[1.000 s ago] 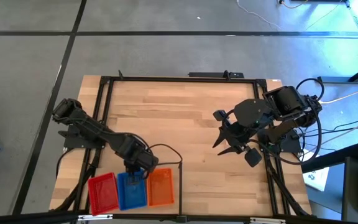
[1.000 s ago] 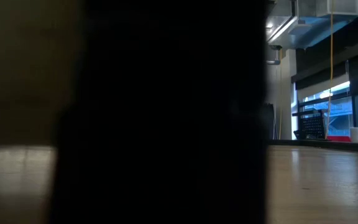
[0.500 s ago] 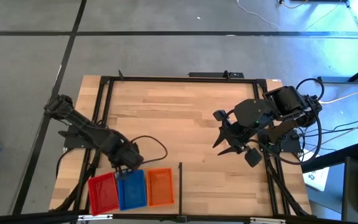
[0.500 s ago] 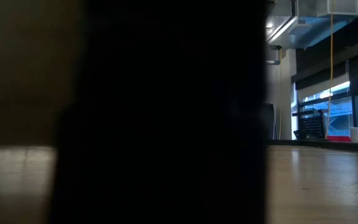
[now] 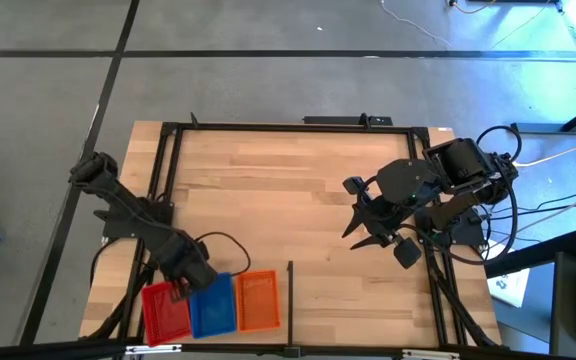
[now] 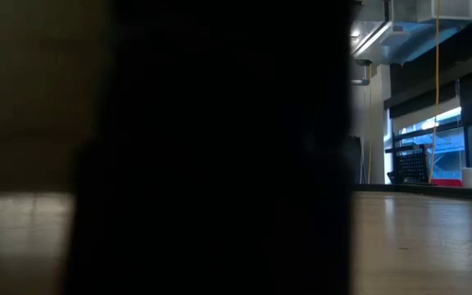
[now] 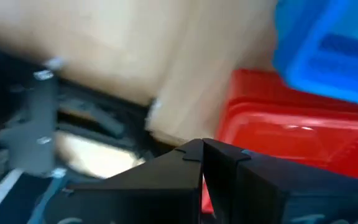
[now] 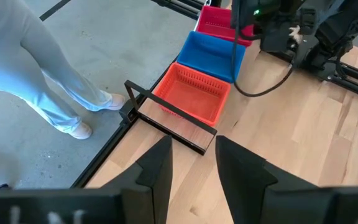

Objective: Stack baskets on shelf by color
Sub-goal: Adjust the stacked bins on the shelf, then return to Home Position

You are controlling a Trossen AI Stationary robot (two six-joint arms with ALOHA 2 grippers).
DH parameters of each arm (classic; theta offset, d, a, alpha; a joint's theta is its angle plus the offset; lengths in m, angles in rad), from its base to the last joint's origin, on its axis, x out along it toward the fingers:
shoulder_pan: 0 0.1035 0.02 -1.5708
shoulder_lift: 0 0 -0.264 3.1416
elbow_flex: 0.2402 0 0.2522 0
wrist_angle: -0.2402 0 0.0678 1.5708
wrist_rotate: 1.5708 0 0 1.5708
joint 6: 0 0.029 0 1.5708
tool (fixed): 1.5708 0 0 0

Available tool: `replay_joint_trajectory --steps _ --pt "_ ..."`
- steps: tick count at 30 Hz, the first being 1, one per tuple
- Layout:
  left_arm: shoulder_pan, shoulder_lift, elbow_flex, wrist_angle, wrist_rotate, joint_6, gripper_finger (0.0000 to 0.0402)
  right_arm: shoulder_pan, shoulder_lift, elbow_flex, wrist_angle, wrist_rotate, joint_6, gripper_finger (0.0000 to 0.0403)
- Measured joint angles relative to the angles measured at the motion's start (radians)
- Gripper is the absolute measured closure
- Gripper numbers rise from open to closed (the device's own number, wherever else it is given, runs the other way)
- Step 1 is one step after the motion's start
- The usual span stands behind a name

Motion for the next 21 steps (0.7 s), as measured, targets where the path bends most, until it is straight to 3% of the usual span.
replay_joint_trajectory --steps 5,12,16,21 --pt "-0.020 0.001 -0.056 0.110 0.068 0.000 0.0401 0.000 0.000 0.000 0.000 0.000 -0.001 0.0279" --pt "0.005 -0.002 -0.059 0.132 0.016 -0.019 0.0401 0.000 0.000 0.000 0.000 0.000 -0.001 0.0279" --pt "0.005 -0.022 -0.038 0.127 -0.083 -0.011 0.0402 0.000 0.000 0.000 0.000 0.001 -0.025 0.0279" --pt "0.001 -0.121 0.086 0.117 -0.316 -0.001 0.0402 0.000 0.000 0.000 0.000 0.001 0.006 0.0279"
